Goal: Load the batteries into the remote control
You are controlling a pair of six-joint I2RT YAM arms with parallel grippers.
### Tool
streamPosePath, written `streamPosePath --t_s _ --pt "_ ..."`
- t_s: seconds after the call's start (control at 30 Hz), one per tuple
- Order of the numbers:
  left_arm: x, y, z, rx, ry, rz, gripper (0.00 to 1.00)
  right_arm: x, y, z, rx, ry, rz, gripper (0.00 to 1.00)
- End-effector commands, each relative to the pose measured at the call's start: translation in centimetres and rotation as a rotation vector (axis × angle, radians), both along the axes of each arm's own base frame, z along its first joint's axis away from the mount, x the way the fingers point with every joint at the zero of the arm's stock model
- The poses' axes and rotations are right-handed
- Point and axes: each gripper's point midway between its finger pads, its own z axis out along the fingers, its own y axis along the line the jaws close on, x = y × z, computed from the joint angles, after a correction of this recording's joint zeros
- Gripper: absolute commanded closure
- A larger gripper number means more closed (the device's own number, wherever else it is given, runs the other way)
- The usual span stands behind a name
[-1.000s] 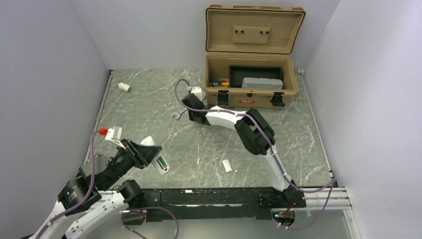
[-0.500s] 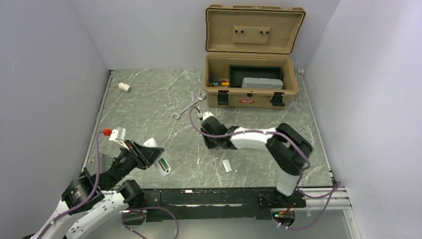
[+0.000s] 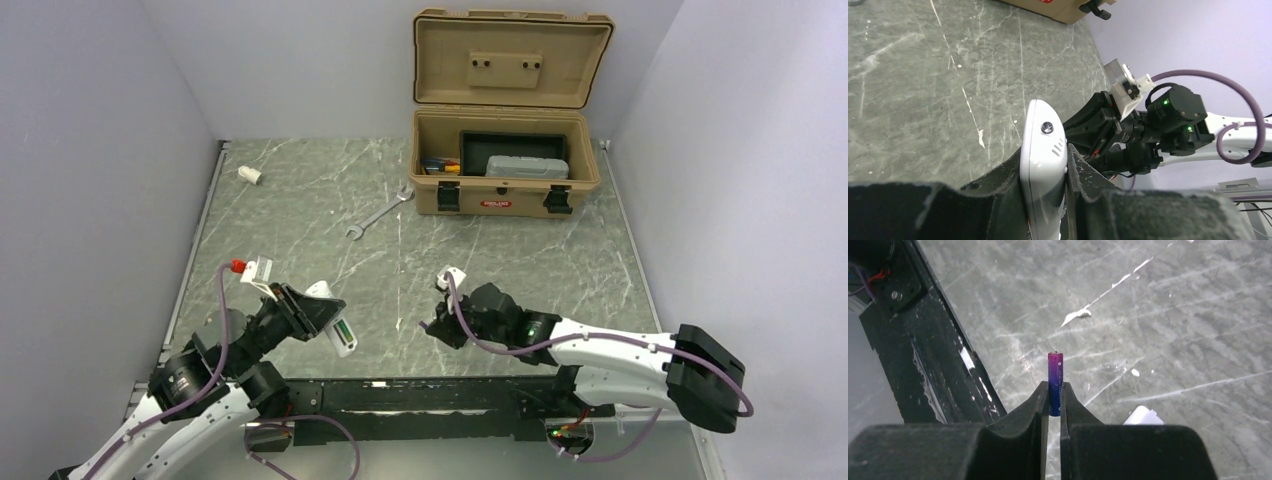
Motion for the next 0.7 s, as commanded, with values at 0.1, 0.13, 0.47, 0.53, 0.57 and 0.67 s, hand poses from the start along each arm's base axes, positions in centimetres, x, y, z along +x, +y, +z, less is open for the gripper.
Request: streamPosePath --t_s 0.1,0.13,0.47,0.53,0.57,0.67 --pt "0.0 -0.6 2.6 -0.109 -0.049 -0.013 1.0 -1.2 0.1 -0.8 0.041 0.032 0.038 1.0" --pt "0.0 -0.6 2.5 -0.108 -0.048 -0.014 1.0 -1.5 0.2 -1.5 0.022 0.05 0.044 1.0" --pt "0.4 -0.7 2.3 -0.088 -0.033 -0.002 1.0 -1.7 0.3 -4.3 -0.131 0.049 0.022 0.92" --pt "0.4 -0.7 2.3 -0.096 -0.034 -0.001 1.0 -1.8 0.4 -4.7 -0.166 0.048 0.029 0.87" --pt "0.4 -0.7 2.2 -0.097 -0.033 -0.001 1.0 -2.0 0.5 -4.9 -0.18 0.05 0.032 0.85" --pt "0.3 -0.8 2.1 -0.103 -0.03 -0.008 1.0 -2.1 0.9 -5.1 -0.193 0.058 0.034 0.83"
